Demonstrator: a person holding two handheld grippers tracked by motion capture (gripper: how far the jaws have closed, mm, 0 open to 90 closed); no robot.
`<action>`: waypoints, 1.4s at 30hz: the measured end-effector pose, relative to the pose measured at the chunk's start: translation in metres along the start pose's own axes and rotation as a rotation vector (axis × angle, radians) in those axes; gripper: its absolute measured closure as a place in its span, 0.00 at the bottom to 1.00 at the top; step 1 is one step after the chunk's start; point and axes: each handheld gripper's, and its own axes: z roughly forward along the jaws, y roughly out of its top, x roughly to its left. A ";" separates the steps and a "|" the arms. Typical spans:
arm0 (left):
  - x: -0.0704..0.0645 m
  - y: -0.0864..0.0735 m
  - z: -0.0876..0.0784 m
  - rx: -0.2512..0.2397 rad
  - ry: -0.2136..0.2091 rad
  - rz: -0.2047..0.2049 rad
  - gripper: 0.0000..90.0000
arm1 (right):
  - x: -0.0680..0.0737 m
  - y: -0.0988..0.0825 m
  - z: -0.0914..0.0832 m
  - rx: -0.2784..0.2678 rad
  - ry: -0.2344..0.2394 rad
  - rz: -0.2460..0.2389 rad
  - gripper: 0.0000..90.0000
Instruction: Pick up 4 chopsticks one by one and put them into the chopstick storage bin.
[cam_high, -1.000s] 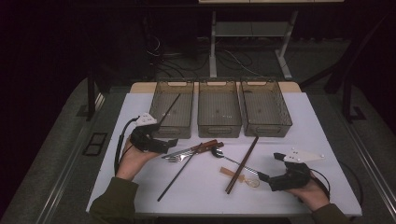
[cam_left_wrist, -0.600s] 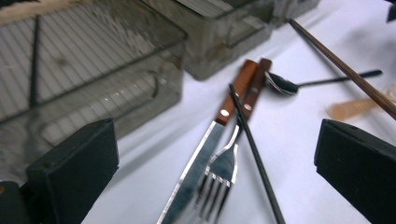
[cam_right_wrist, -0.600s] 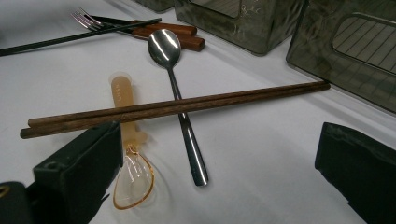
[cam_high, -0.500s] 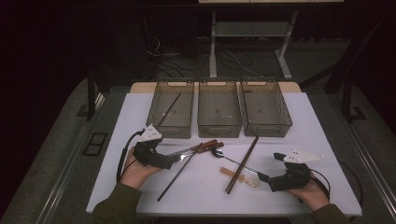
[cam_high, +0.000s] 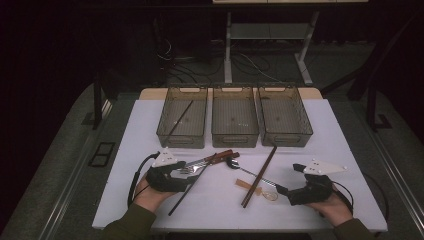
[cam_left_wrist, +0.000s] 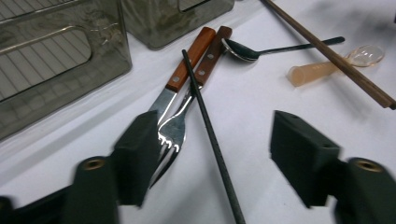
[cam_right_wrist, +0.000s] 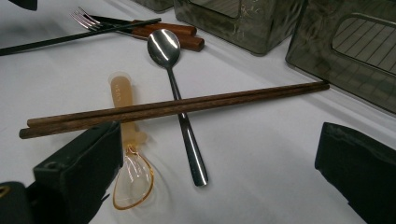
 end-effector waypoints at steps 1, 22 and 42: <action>0.000 0.000 0.000 0.004 -0.005 -0.006 0.45 | 0.000 0.000 0.000 0.000 0.000 0.000 0.01; 0.002 -0.011 0.025 0.163 -0.067 -0.027 0.78 | 0.000 0.000 0.000 0.000 -0.002 -0.001 0.01; 0.000 -0.010 0.030 0.217 -0.031 0.000 0.94 | 0.000 0.000 0.000 0.000 -0.002 0.000 0.01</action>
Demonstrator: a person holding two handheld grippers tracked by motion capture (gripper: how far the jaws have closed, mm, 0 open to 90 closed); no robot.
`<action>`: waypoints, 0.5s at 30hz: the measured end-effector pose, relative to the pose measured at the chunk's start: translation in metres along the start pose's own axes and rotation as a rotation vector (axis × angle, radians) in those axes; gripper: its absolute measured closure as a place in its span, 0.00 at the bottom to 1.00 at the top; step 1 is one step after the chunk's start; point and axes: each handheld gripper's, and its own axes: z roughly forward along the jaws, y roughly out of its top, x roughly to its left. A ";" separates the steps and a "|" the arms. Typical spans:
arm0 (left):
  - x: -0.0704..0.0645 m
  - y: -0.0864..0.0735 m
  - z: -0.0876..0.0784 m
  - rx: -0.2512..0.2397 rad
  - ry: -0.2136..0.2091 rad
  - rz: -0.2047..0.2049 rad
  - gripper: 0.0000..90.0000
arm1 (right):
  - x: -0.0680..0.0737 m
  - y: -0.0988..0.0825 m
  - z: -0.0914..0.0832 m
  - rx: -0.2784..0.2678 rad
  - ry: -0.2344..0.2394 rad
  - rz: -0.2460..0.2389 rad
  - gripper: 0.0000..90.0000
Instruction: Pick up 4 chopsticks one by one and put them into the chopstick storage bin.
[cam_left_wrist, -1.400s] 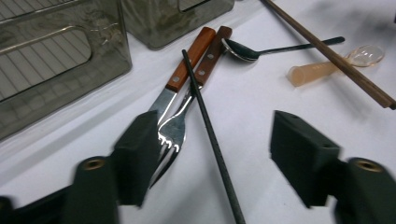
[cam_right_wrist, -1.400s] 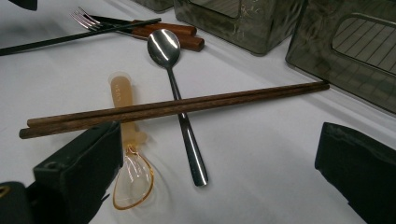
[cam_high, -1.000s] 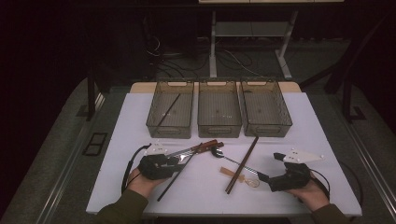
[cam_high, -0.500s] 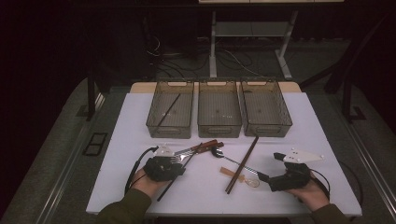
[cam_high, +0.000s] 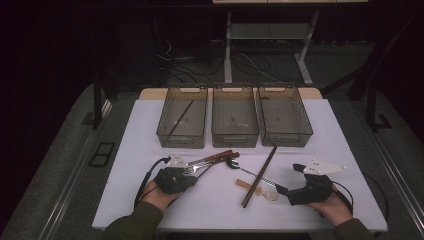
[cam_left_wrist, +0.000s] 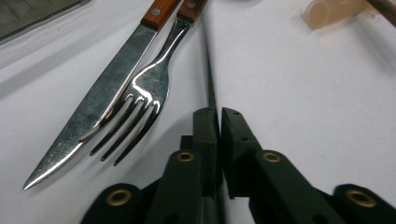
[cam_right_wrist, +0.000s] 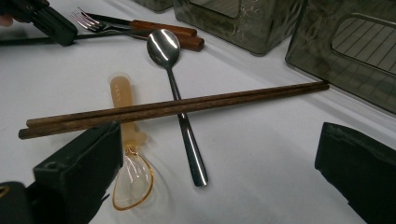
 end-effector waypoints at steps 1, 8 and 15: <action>-0.001 0.000 0.000 -0.002 0.002 -0.003 0.94 | 0.000 0.000 0.000 0.000 0.000 -0.001 0.01; -0.002 0.002 0.000 0.010 0.014 0.014 0.95 | 0.000 0.000 0.000 0.000 0.001 0.000 0.01; -0.003 0.003 -0.002 0.015 0.018 0.023 0.95 | 0.000 0.000 0.000 -0.002 0.001 -0.001 0.01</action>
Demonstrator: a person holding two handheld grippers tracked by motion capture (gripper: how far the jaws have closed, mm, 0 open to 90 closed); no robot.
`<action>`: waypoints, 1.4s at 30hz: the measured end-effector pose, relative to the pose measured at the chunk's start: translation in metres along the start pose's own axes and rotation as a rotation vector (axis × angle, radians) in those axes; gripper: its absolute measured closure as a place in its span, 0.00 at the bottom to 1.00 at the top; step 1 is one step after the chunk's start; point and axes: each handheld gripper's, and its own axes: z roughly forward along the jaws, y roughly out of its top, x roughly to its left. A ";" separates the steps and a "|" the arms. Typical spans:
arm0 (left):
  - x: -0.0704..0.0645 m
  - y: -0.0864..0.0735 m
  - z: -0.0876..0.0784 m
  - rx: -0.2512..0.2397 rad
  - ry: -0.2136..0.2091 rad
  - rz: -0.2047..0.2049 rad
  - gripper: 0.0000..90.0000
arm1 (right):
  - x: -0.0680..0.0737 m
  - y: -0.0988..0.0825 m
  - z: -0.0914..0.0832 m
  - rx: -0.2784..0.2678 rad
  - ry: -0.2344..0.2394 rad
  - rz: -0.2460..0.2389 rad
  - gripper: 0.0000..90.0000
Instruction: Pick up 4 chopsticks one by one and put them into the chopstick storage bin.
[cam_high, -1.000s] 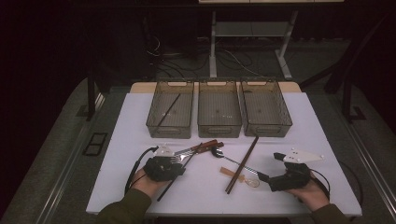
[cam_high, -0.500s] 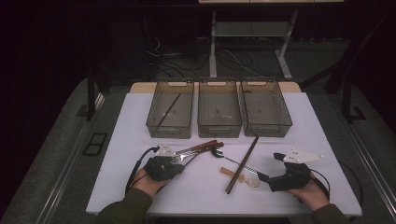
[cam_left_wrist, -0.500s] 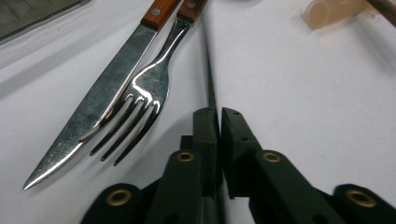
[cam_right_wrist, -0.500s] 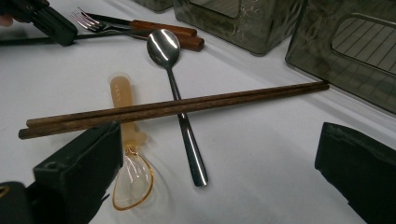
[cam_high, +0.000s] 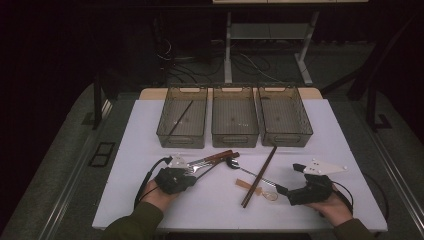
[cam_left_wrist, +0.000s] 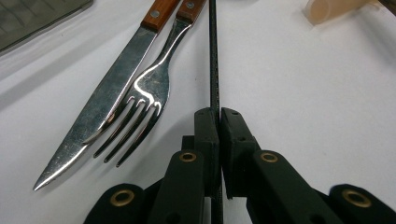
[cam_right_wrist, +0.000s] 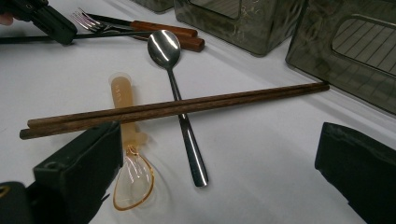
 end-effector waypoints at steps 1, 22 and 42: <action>0.000 0.000 0.000 -0.002 0.000 0.004 0.95 | 0.000 0.000 0.000 0.000 0.001 0.000 0.01; 0.001 0.003 -0.013 -0.055 -0.020 0.013 0.95 | -0.003 -0.001 0.001 0.020 0.000 0.004 0.01; 0.014 0.015 -0.029 -0.164 -0.019 0.000 0.95 | -0.005 -0.002 0.002 0.017 0.002 0.011 0.01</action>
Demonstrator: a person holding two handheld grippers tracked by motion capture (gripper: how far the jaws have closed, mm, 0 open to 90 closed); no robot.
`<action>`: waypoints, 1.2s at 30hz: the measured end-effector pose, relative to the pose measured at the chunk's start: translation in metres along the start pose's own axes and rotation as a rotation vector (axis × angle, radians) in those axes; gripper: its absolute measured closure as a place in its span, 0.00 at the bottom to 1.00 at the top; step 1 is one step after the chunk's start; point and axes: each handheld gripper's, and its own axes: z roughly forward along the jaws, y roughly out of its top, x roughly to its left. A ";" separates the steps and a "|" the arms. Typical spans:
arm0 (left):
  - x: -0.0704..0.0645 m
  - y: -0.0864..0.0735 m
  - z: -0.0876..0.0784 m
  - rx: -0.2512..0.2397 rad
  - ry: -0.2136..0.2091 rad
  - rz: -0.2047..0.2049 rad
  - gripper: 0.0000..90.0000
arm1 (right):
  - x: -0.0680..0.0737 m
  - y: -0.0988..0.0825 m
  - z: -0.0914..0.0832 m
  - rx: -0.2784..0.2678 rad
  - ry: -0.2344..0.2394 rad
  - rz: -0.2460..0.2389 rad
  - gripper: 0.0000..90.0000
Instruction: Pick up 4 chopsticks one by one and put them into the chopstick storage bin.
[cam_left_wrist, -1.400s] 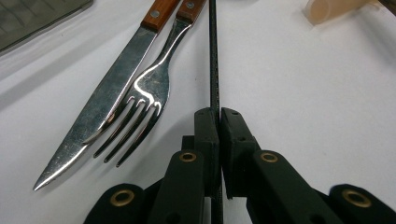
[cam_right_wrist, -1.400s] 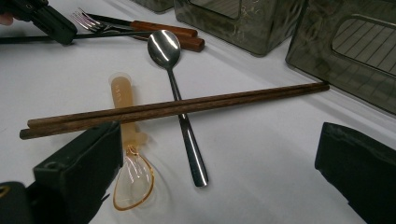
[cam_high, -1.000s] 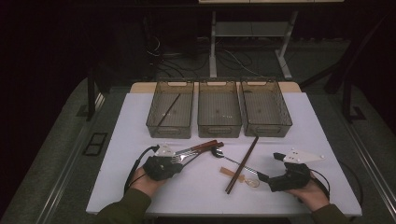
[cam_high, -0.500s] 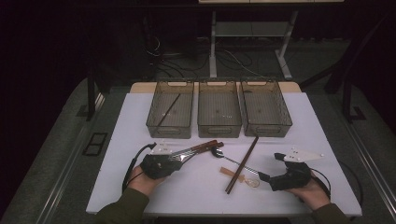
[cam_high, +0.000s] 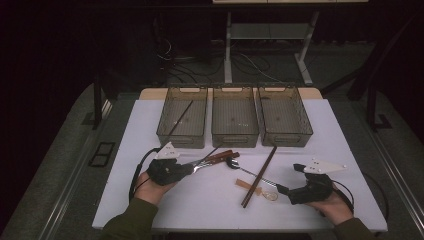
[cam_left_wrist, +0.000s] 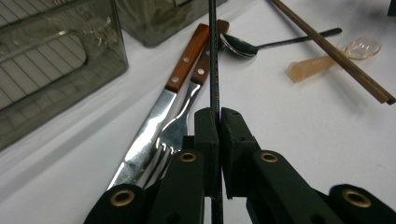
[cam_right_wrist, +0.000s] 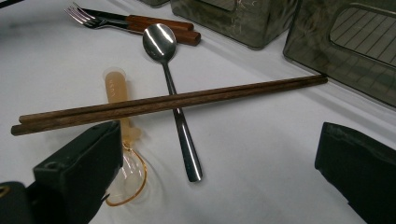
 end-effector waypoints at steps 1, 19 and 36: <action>0.001 0.001 0.000 -0.008 -0.001 -0.003 0.95 | 0.000 0.000 0.000 0.000 0.000 -0.001 0.01; 0.018 0.018 -0.007 -0.089 0.005 -0.007 0.95 | 0.000 0.000 0.000 -0.004 -0.002 0.007 0.01; 0.048 0.046 -0.014 -0.167 0.037 -0.037 0.95 | -0.001 0.000 -0.001 -0.007 -0.002 0.004 0.01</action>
